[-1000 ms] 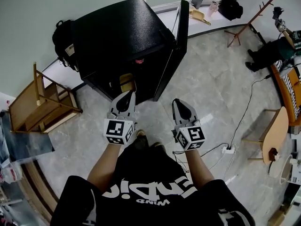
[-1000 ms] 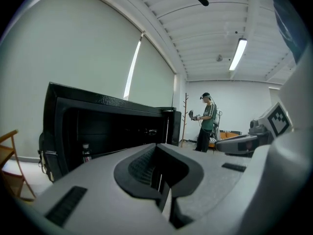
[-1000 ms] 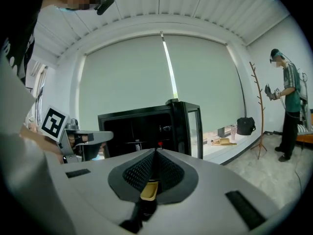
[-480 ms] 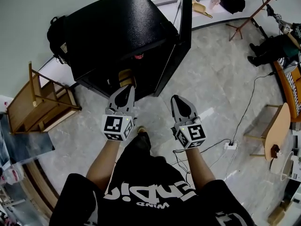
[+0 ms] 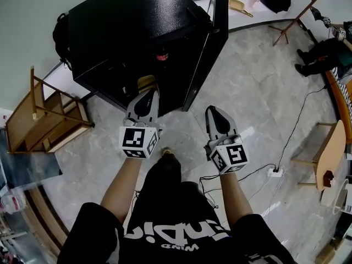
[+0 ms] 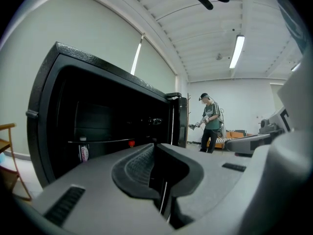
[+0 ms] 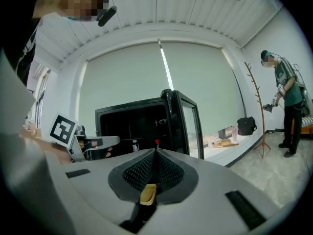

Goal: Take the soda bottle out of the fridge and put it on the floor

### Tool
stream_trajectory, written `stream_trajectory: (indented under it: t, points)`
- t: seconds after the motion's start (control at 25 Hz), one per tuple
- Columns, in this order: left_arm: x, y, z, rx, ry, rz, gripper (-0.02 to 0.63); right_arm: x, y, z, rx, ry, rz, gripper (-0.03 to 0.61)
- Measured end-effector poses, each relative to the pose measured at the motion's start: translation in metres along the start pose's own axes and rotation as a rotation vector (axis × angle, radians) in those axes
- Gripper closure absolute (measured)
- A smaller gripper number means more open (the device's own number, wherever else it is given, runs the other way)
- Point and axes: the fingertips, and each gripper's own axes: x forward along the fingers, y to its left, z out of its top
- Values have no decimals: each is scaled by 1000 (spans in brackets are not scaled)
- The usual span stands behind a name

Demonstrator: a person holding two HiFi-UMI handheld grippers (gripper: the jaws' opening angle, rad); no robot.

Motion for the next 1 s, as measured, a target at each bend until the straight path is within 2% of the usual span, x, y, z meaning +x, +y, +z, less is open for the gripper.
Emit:
stream_trajectory:
  t: [0.16,0.4,0.48,0.52,0.6,1.0]
  points:
    - [4,-5,-14,5,-4,-4,592,-7,-4,-15,4,-1,1,554]
    - [16,-8,-27,1,-15,-16,345,-13,-6,-29,9,-3,3,554]
    - [23,-4,-31,-7,-28,1,244,-12,-7,-32,13,-4,3,554]
    - [27,0,-34,-10,-29,16,215,-12,-8,-33,15,-3,3,554]
    - [39,8,-42,-19,-25,40,189,-12,-9,-35,18,-1,2,554]
    - [135,53,-92,-3,3,67,187,-6,-24,-60,34,35,-9,554]
